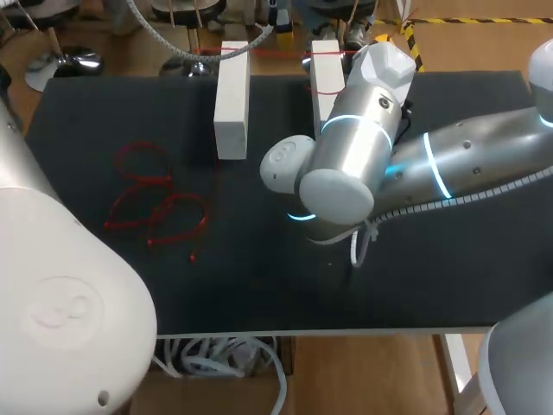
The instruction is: Grab the tape and strap the tape.
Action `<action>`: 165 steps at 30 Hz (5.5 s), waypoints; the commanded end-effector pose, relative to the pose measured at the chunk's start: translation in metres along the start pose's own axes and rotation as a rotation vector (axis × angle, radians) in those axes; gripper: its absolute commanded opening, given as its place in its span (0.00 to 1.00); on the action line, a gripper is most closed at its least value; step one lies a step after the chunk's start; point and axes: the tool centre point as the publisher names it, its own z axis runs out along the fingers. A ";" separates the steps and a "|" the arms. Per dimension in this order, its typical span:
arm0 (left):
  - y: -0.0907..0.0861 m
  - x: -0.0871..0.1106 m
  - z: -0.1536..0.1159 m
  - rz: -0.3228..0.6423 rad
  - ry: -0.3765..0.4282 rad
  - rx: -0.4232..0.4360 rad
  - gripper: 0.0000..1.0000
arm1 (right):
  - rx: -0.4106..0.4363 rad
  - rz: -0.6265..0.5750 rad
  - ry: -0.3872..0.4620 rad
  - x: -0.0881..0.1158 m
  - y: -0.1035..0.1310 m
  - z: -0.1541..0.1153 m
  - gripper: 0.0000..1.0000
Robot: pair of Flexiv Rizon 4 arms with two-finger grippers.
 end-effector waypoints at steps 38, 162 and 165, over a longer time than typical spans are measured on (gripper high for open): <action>-0.001 -0.001 0.000 0.000 0.002 -0.004 0.00 | -0.064 -0.498 0.235 -0.019 -0.003 -0.013 0.00; -0.001 -0.001 0.000 0.000 0.002 -0.004 0.00 | -0.304 -2.026 0.379 0.062 -0.003 -0.032 0.00; -0.001 -0.001 0.000 0.000 0.002 -0.004 0.00 | -0.310 -2.032 0.376 0.064 -0.005 -0.032 0.00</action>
